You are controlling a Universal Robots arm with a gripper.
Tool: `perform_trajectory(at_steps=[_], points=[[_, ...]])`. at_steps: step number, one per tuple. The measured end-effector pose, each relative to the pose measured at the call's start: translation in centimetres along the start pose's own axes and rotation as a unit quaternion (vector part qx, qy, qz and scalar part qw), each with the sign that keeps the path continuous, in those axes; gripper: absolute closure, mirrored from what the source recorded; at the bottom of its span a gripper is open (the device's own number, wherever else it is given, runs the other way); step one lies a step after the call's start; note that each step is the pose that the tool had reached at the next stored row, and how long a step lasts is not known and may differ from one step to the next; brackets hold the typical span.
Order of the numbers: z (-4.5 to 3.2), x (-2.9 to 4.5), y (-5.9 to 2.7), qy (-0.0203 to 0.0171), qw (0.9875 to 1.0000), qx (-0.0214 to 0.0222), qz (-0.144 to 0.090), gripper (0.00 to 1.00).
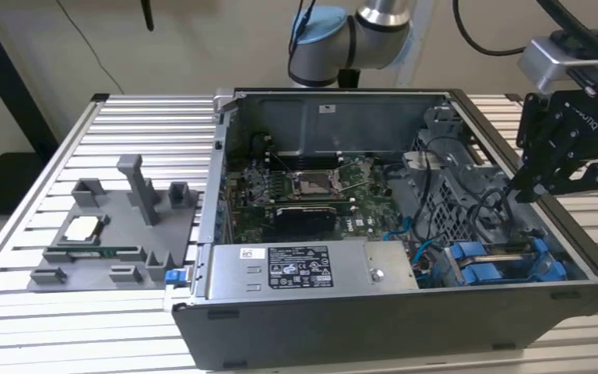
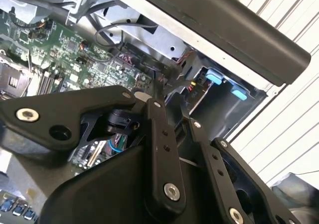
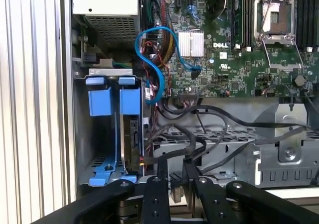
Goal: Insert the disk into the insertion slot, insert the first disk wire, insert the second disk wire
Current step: 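Insert the second disk wire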
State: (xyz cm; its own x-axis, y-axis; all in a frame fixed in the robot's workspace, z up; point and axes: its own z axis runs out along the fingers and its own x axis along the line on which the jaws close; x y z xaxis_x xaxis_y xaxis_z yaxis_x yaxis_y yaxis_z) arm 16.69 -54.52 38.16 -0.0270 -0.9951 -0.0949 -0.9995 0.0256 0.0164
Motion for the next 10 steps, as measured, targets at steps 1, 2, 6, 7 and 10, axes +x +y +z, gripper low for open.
perform_trajectory(at_steps=[1,2,6,7,10], points=[[0.0,-0.01,-0.11,0.0,1.0,0.0,0.0,0.73],[-0.01,-0.01,-0.26,0.0,1.0,-0.0001,0.0,0.73],[-0.01,-0.03,-0.95,0.0,1.0,-0.0004,-0.001,0.73],[-0.01,-0.03,-1.06,0.0,1.0,-0.0004,-0.001,0.73],[-0.01,-0.04,-1.4,0.0,1.0,-0.0005,-0.002,0.73]])
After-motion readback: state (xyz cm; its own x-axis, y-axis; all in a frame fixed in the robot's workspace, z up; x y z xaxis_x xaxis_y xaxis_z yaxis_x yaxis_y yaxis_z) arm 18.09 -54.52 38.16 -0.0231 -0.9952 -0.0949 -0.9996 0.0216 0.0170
